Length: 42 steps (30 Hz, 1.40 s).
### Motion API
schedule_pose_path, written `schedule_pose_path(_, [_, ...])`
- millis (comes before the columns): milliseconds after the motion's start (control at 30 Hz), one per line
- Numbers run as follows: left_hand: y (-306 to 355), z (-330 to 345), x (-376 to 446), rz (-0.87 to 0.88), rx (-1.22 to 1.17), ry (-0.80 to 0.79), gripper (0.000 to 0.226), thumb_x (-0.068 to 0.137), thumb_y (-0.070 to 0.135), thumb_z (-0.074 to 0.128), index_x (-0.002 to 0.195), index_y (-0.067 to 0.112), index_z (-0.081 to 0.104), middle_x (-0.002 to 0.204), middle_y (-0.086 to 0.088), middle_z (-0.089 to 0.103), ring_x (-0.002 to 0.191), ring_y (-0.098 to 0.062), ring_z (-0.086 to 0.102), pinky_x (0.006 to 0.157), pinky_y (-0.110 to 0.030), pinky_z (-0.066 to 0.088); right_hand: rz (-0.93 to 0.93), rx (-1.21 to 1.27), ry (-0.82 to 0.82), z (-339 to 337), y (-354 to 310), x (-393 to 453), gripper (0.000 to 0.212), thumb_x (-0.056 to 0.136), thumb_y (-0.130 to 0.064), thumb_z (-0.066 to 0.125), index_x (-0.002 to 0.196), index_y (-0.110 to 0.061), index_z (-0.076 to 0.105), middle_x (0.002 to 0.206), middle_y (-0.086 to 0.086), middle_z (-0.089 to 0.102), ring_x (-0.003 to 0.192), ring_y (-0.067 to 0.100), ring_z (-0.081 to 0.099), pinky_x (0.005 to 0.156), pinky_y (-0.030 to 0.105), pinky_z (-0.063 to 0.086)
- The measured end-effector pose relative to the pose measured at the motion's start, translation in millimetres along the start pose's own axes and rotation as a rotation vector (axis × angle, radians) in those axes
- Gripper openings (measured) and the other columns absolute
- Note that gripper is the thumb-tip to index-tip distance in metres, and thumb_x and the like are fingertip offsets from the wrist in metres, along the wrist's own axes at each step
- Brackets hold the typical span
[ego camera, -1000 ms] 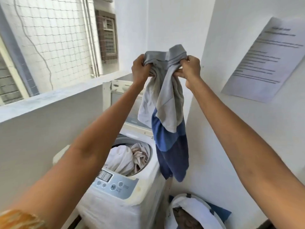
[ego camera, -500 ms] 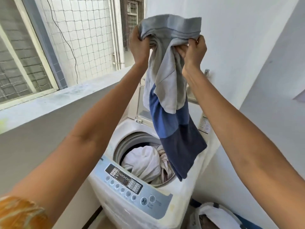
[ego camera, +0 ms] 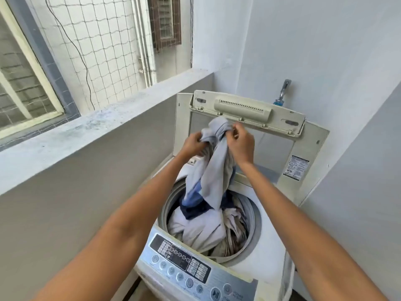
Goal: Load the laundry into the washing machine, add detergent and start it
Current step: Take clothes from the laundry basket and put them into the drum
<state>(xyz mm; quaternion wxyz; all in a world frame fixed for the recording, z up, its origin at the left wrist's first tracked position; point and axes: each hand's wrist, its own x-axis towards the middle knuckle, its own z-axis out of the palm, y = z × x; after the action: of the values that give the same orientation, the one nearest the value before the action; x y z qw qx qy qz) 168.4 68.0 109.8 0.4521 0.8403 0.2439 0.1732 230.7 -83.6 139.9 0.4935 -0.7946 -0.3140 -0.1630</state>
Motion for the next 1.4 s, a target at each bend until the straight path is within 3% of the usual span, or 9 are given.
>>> schedule_pose_path(200, [-116.9, 29.6, -14.0, -0.419, 0.614, -0.915, 0.064, 0.089, 0.001, 0.050, 0.146, 0.018, 0.026, 0.150, -0.012, 0.031, 0.118, -0.034, 0.050, 0.093, -0.042, 0.051, -0.216, -0.584, -0.788, 41.7, 86.4, -74.5, 0.023, 0.084, -0.032, 0.054, 0.101, -0.022, 0.066, 0.103, 0.003, 0.065, 0.100, 0.025, 0.061, 0.071, 0.030, 0.043])
schedule_pose_path(367, [-170.6, 64.2, -16.1, -0.248, 0.403, -0.636, 0.061, 0.093, 0.016, 0.050, 0.148, 0.018, 0.025, 0.155, -0.009, 0.025, 0.138, -0.026, 0.032, 0.110, -0.037, 0.033, 0.114, -0.597, -1.433, 83.0, 141.4, -120.9, 0.096, 0.074, -0.049, 0.072, 0.149, -0.018, 0.021, 0.154, 0.010, 0.019, 0.143, 0.028, 0.018, 0.115, 0.043, 0.024])
schedule_pose_path(633, [-223.3, 148.4, -70.1, -0.247, 0.606, -0.884, 0.061, 0.099, 0.035, 0.034, 0.152, 0.026, 0.005, 0.160, -0.008, -0.008, 0.147, -0.029, -0.008, 0.120, -0.043, 0.008, 0.288, -0.583, -1.444, 114.6, 174.5, -187.7, 0.102, 0.077, -0.042, 0.071, 0.151, -0.019, 0.005, 0.158, 0.010, 0.007, 0.145, 0.030, 0.013, 0.115, 0.044, 0.024])
schedule_pose_path(867, [-245.0, 175.2, -110.0, -0.441, 0.950, -1.243, 0.052, 0.104, 0.030, 0.029, 0.150, 0.010, 0.017, 0.158, -0.007, 0.016, 0.142, -0.027, 0.021, 0.113, -0.036, 0.019, 0.666, -0.540, -1.847, 131.0, 210.4, -274.8, 0.055, 0.098, -0.036, 0.038, 0.148, -0.016, 0.028, 0.153, 0.009, 0.029, 0.135, 0.032, 0.035, 0.112, 0.043, 0.029])
schedule_pose_path(1000, [-205.2, 158.2, -76.9, -0.525, 0.949, -1.396, 0.051, 0.103, 0.029, 0.033, 0.149, 0.010, 0.023, 0.152, -0.007, 0.028, 0.135, -0.028, 0.032, 0.111, -0.036, 0.024, 0.797, -0.211, -1.793, 115.5, 189.0, -228.0, 0.035, 0.093, -0.017, 0.042, 0.121, -0.009, 0.063, 0.089, -0.002, 0.073, 0.073, 0.011, 0.067, 0.071, 0.030, 0.054])
schedule_pose_path(1067, [-182.2, 146.0, -62.2, -0.633, 0.823, -1.392, 0.043, 0.101, 0.029, 0.038, 0.136, 0.005, 0.046, 0.119, -0.007, 0.057, 0.097, -0.027, 0.056, 0.094, -0.036, 0.039, 0.903, -0.055, -1.520, 108.5, 186.5, -206.8, 0.035, 0.094, -0.010, 0.036, 0.088, -0.006, 0.070, 0.072, 0.006, 0.068, 0.056, 0.015, 0.062, 0.061, 0.029, 0.048])
schedule_pose_path(1133, [-166.9, 139.5, -49.7, -0.531, 0.674, -1.084, 0.037, 0.099, 0.031, 0.038, 0.112, 0.005, 0.062, 0.107, -0.011, 0.067, 0.075, -0.025, 0.060, 0.083, -0.034, 0.045, 0.815, -0.142, -1.145, 103.8, 183.6, -188.3, 0.032, 0.091, -0.009, 0.038, 0.076, -0.009, 0.067, 0.079, 0.014, 0.066, 0.074, 0.032, 0.063, 0.066, 0.033, 0.047])
schedule_pose_path(1233, [-167.3, 138.7, -42.5, -0.142, 0.784, -0.496, 0.038, 0.096, 0.032, 0.040, 0.116, 0.004, 0.054, 0.122, -0.018, 0.060, 0.109, -0.032, 0.058, 0.088, -0.039, 0.045, 0.519, -0.424, -0.820, 101.3, 179.3, -178.0, 0.028, 0.092, -0.017, 0.046, 0.116, -0.010, 0.059, 0.117, 0.015, 0.060, 0.110, 0.034, 0.056, 0.087, 0.036, 0.046])
schedule_pose_path(1400, [-215.5, 162.4, -80.4, -0.314, 0.830, -0.919, 0.065, 0.099, 0.048, 0.030, 0.150, 0.012, 0.013, 0.158, -0.012, 0.011, 0.145, -0.031, 0.013, 0.116, -0.052, 0.015, 0.522, -0.504, -1.192, 108.0, 185.7, -209.8, 0.060, 0.095, -0.035, 0.046, 0.148, -0.018, 0.024, 0.150, 0.015, 0.029, 0.138, 0.033, 0.028, 0.111, 0.040, 0.028])
